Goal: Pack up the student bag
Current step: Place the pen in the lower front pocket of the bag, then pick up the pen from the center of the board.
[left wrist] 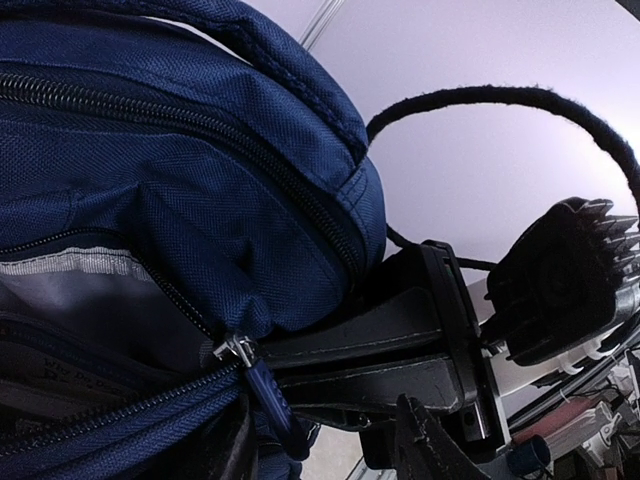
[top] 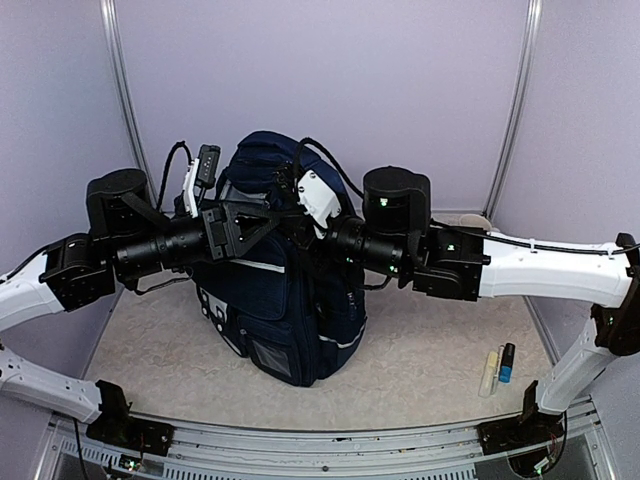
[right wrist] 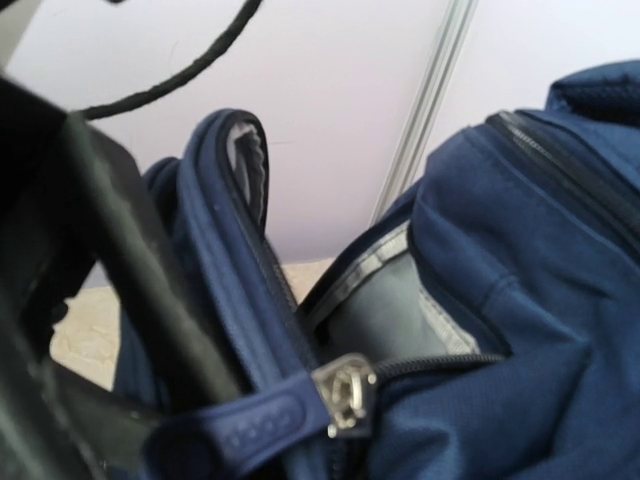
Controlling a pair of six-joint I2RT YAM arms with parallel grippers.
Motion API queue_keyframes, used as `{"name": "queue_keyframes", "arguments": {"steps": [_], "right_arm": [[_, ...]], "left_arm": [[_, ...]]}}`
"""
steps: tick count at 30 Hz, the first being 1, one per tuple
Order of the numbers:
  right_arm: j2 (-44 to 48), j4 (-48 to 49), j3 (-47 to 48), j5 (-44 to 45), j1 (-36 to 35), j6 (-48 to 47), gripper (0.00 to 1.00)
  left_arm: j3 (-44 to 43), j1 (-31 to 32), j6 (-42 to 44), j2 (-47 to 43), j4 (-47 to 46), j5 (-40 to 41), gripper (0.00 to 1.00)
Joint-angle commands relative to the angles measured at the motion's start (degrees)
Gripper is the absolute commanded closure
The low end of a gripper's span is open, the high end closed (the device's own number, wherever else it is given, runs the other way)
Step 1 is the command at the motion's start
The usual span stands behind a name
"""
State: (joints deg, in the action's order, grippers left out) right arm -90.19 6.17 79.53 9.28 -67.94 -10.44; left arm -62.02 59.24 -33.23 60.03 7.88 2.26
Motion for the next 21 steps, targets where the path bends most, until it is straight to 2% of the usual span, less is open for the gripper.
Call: {"name": "queue_keyframes", "arguments": {"steps": [1,6,8,10,13,21], "right_arm": [[0.83,-0.36,-1.32,-0.61,0.62,0.13,1.0],[0.93,-0.41,-1.42,-1.06,0.62,-0.02,1.0],[1.04,-0.35,-1.55,-1.19,0.57,0.1,1.0],[1.28,-0.24,-1.85,-1.25,0.62,0.11,1.0],[1.76,-0.25,-2.14,-1.24,0.62,0.17,1.0],[5.12,-2.95,-4.7,-0.91,1.7,-1.17,1.0]], "left_arm": [[0.4,0.17,-0.59,-0.1,1.25,0.1,0.56],[-1.01,0.04,1.91,0.8,-0.25,2.34,0.6],[-1.9,-0.47,2.76,1.83,-0.42,2.12,0.66],[-2.9,-0.93,3.49,2.92,-0.32,1.2,0.77],[-3.43,-1.06,3.83,3.46,-0.16,0.09,1.0],[-3.82,-1.86,8.77,-3.21,3.14,4.33,1.0]]}}
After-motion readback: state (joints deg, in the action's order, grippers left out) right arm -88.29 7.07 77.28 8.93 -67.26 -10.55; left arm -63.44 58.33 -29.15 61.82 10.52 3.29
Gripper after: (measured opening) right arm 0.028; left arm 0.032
